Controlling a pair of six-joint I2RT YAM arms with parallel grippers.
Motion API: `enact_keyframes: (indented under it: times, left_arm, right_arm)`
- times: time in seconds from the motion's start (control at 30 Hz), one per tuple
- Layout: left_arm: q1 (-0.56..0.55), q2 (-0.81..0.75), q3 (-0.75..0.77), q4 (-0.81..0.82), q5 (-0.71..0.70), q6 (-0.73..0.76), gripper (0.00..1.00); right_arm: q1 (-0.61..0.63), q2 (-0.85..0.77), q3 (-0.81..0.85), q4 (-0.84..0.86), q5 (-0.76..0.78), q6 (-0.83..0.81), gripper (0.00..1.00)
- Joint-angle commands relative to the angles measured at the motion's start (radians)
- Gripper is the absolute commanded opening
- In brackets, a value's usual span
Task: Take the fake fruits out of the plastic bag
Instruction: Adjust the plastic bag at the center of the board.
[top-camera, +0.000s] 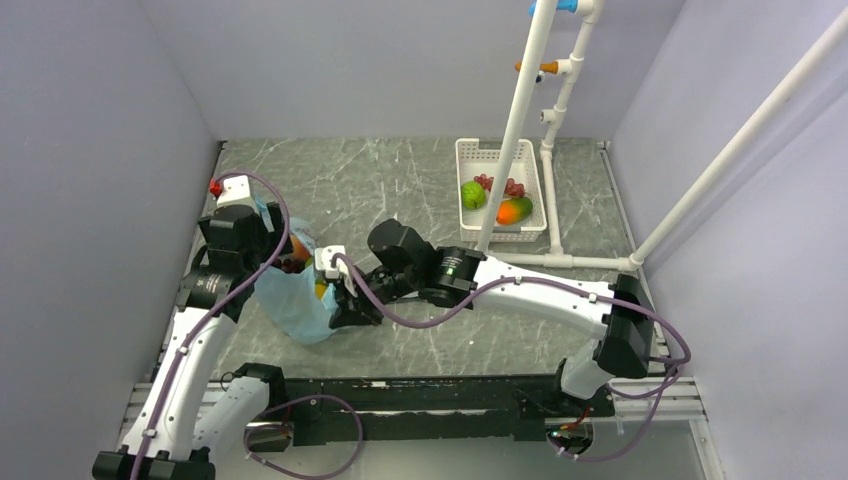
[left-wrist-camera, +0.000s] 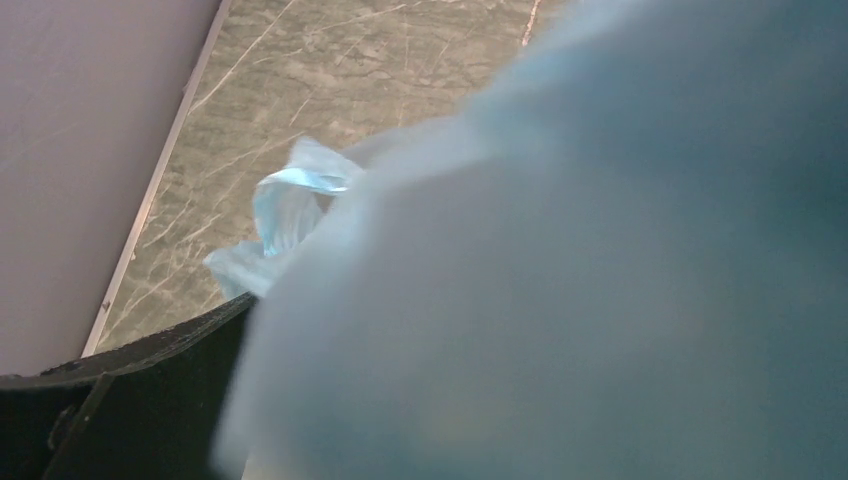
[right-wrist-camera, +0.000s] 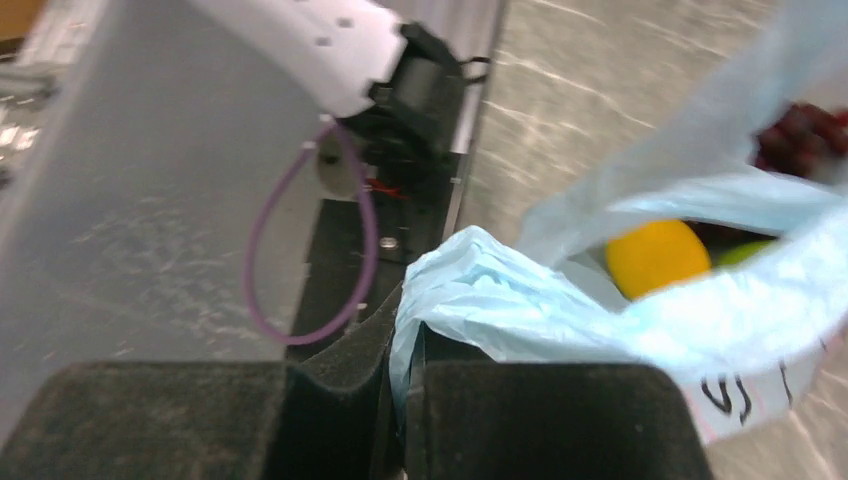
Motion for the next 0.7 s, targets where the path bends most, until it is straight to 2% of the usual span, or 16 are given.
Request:
enact_keyframes:
  times: [0.0,0.13,0.27,0.4,0.57,0.67]
  left_arm:
    - [0.018,0.013,0.007,0.018,0.011,0.005,0.95]
    - [0.019,0.015,0.036,-0.038,0.053,-0.025,0.95]
    - [0.019,0.015,0.155,-0.270,0.117,-0.141,0.99]
    - [0.019,-0.062,0.225,-0.447,0.106,-0.279,0.99]
    - [0.019,-0.175,0.251,-0.582,0.108,-0.443,0.99]
    - [0.019,-0.218,0.211,-0.656,0.114,-0.633,0.95]
  right_arm:
    - [0.035,-0.002,-0.033,0.003,-0.253,-0.030,0.00]
    - [0.100,0.021,-0.071,0.027,-0.108,-0.034,0.00]
    - [0.106,0.013,-0.077,0.019,0.003,-0.051,0.00]
    - [0.105,0.018,-0.074,0.010,0.039,-0.073,0.00]
    - [0.106,0.030,-0.067,0.024,0.061,-0.077,0.00]
    - [0.106,0.011,-0.073,0.039,0.063,-0.073,0.00]
